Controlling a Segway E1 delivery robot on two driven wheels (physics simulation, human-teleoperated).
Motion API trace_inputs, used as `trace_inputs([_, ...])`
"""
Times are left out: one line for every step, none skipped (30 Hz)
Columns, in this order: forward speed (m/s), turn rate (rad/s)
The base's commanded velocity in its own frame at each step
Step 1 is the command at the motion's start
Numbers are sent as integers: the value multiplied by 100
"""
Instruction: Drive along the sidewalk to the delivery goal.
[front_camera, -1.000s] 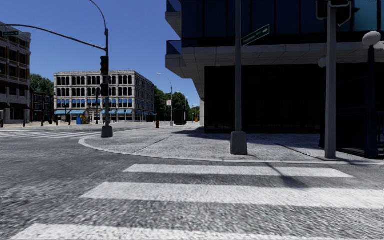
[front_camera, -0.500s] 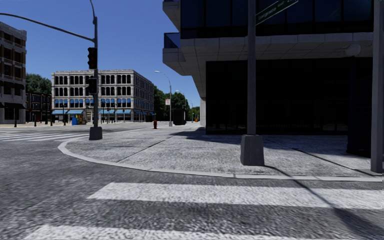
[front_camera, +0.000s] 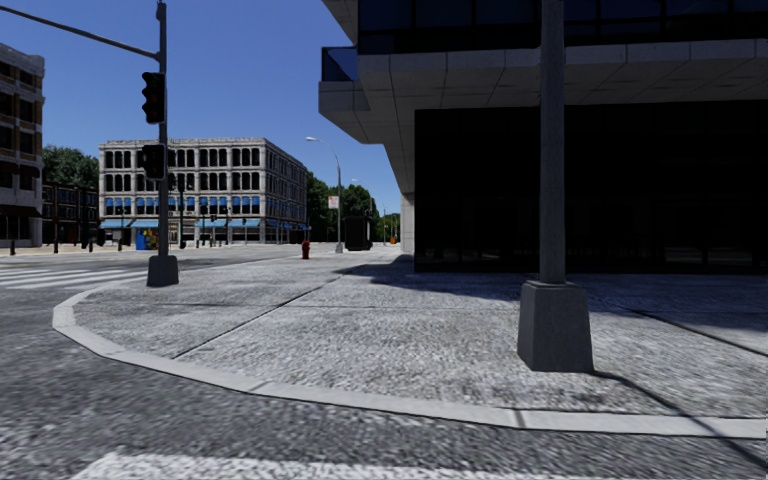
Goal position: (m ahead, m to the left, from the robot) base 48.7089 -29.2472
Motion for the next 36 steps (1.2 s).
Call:
trace_inputs([200,0])
trace_inputs([200,0])
trace_inputs([200,0])
trace_inputs([200,0])
trace_inputs([200,0])
trace_inputs([200,0])
trace_inputs([200,0])
trace_inputs([200,0])
trace_inputs([200,0])
trace_inputs([200,0])
trace_inputs([200,0])
trace_inputs([200,0])
trace_inputs([200,0])
trace_inputs([200,0])
trace_inputs([190,0])
trace_inputs([183,0])
trace_inputs([167,0])
trace_inputs([167,0])
trace_inputs([157,0])
trace_inputs([148,0])
trace_inputs([140,0])
trace_inputs([140,0])
trace_inputs([137,0])
trace_inputs([136,0])
trace_inputs([133,0])
trace_inputs([132,0])
trace_inputs([132,0])
trace_inputs([132,0])
trace_inputs([132,0])
trace_inputs([132,0])
trace_inputs([132,0])
trace_inputs([132,0])
trace_inputs([132,0])
trace_inputs([132,0])
trace_inputs([132,0])
trace_inputs([133,0])
